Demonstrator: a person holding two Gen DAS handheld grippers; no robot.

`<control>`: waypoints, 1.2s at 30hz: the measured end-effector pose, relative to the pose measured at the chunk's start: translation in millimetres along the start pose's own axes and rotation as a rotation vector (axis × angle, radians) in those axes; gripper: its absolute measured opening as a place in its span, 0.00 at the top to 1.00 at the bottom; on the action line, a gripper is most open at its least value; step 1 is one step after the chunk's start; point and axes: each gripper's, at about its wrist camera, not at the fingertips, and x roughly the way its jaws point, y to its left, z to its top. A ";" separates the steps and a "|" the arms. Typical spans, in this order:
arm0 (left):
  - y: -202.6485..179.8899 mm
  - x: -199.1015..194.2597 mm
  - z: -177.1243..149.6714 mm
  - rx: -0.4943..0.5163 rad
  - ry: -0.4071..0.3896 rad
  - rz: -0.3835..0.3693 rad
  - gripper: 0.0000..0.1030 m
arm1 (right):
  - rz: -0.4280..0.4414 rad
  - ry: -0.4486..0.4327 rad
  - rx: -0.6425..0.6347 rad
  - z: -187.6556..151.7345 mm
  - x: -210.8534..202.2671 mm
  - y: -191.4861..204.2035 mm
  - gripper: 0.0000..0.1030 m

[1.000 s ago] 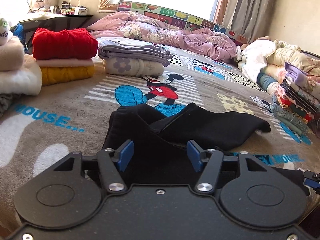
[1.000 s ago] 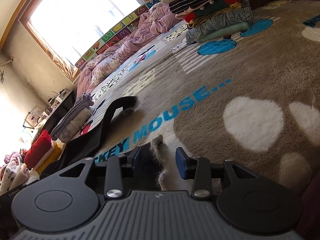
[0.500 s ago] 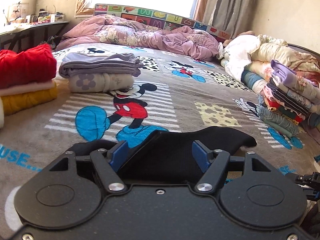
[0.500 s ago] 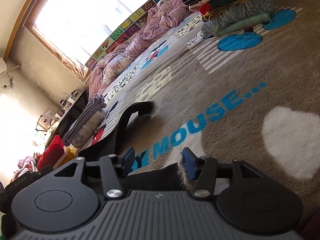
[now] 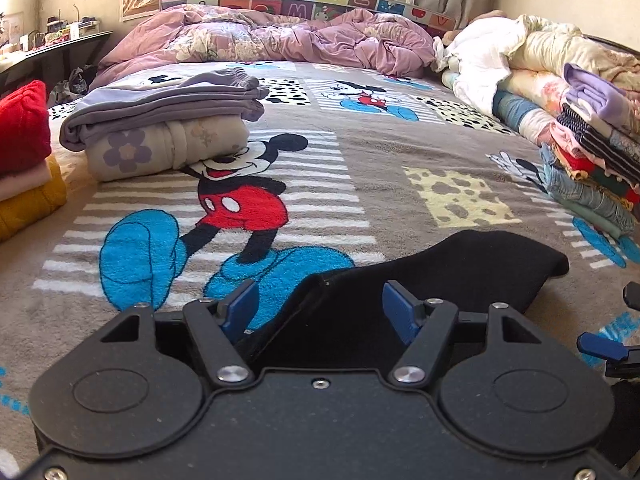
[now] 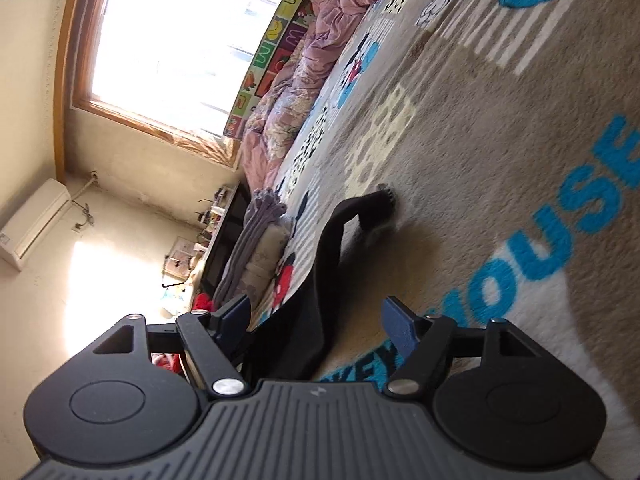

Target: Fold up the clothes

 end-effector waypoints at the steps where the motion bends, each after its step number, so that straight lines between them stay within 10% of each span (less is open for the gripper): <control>1: -0.9 1.8 -0.3 0.009 0.000 0.000 0.40 | 0.018 0.016 0.010 -2.1 2.9 -2.0 0.30; 12: -4.7 4.0 -6.9 0.047 -0.005 -0.028 0.89 | 0.101 0.003 0.084 -6.4 -0.8 -14.8 0.29; 36: -31.9 -53.3 -61.8 0.286 0.000 -0.135 0.92 | 0.142 -0.070 0.054 -10.2 -18.8 -19.6 0.29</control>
